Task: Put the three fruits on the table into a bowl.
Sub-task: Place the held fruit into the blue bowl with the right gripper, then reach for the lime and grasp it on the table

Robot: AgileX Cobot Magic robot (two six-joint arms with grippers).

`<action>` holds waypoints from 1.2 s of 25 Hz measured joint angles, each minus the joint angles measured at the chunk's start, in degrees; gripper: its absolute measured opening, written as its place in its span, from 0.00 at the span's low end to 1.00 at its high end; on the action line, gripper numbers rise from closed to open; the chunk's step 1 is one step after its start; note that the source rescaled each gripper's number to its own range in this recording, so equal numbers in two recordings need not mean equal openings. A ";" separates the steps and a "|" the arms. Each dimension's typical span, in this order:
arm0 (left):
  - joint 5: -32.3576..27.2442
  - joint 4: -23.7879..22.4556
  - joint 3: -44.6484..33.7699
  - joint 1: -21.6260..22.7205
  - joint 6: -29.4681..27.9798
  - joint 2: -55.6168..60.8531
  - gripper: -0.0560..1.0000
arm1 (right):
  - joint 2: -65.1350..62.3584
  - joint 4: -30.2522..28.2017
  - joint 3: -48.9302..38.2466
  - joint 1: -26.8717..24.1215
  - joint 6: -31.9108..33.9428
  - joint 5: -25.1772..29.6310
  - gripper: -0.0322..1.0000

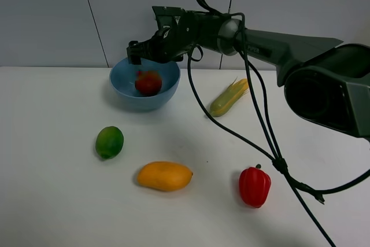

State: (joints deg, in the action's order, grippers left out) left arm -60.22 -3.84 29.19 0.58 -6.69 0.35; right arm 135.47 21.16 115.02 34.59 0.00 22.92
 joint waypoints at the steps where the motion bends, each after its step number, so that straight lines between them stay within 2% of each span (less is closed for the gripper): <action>1: 0.00 0.00 0.00 0.00 0.00 0.00 0.87 | -0.05 0.00 0.00 0.00 0.00 -0.57 0.85; 5: 0.00 0.00 0.00 0.00 0.00 0.00 0.87 | -0.54 1.21 0.00 0.00 0.46 -0.83 0.89; 9: 0.00 0.00 0.00 0.00 0.00 0.00 0.87 | -5.08 0.93 0.00 0.00 0.00 3.41 0.89; 14: 0.00 0.00 0.00 0.00 0.00 0.00 0.87 | -18.44 -6.59 0.00 -0.09 -1.43 9.31 0.89; 17: 0.00 0.00 0.00 0.00 0.00 0.00 0.87 | -27.67 -10.50 0.00 -1.59 -1.48 15.24 0.89; 22: 0.00 0.00 0.00 0.00 0.00 0.00 0.87 | -43.04 -18.16 0.00 -8.52 -1.37 27.18 0.89; 24: 0.00 0.00 0.00 0.00 0.00 0.00 0.87 | -49.70 -21.64 -1.74 -11.87 0.00 30.29 0.89; 26: 0.00 0.00 0.00 0.00 0.00 0.00 0.87 | -58.08 -24.38 -6.30 -16.44 1.26 31.47 0.89; 30: 0.00 0.00 0.00 0.00 0.00 0.00 0.87 | -77.07 -26.61 -22.40 -27.80 2.12 31.55 0.89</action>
State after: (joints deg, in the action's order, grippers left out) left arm -60.22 -3.84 29.19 0.58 -6.69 0.35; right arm 58.40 -5.45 92.63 6.78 2.12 54.47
